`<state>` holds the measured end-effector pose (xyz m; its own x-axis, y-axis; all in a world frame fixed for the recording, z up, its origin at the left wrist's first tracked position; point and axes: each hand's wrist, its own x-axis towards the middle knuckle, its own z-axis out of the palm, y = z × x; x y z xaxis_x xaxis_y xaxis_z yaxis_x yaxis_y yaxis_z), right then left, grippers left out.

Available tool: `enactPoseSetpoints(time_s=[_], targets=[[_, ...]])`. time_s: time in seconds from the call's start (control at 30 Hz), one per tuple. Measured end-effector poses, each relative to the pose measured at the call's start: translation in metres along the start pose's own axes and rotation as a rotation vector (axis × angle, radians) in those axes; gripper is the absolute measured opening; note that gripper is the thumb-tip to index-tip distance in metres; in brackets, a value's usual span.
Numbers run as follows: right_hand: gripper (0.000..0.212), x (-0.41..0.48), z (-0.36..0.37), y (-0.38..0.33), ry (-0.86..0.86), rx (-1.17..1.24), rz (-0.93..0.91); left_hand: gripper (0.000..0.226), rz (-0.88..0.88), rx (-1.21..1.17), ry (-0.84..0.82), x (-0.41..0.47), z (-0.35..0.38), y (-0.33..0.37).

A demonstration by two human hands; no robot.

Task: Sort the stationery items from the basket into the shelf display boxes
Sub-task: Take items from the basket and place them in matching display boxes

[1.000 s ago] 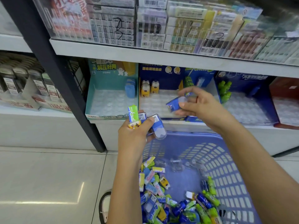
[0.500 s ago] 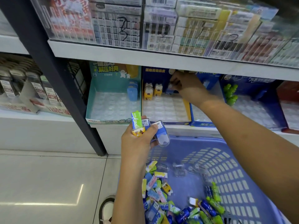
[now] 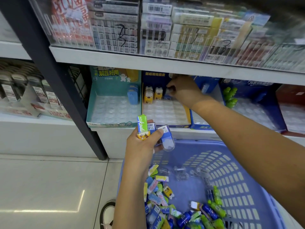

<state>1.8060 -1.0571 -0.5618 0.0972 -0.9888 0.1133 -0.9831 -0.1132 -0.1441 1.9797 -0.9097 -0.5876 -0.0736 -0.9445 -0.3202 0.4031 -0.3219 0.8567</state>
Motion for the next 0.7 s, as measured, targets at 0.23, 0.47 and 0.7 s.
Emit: enactPoseSetpoints(time_s=[0.23,0.47,0.7], targets=[[0.044,-0.13,-0.025,-0.034,-0.006,0.189,-0.431,0.015,-0.004,-0.052,0.104,0.0,-0.001,-0.001],[0.019,-0.168,-0.026,-0.038,0.002,0.171,-0.513,0.013,-0.014,-0.073,0.029,-0.008,0.008,-0.002],[0.029,-0.073,-0.026,0.001,0.209,0.14,0.032,0.021,-0.052,0.06,0.09,-0.006,0.003,-0.001]])
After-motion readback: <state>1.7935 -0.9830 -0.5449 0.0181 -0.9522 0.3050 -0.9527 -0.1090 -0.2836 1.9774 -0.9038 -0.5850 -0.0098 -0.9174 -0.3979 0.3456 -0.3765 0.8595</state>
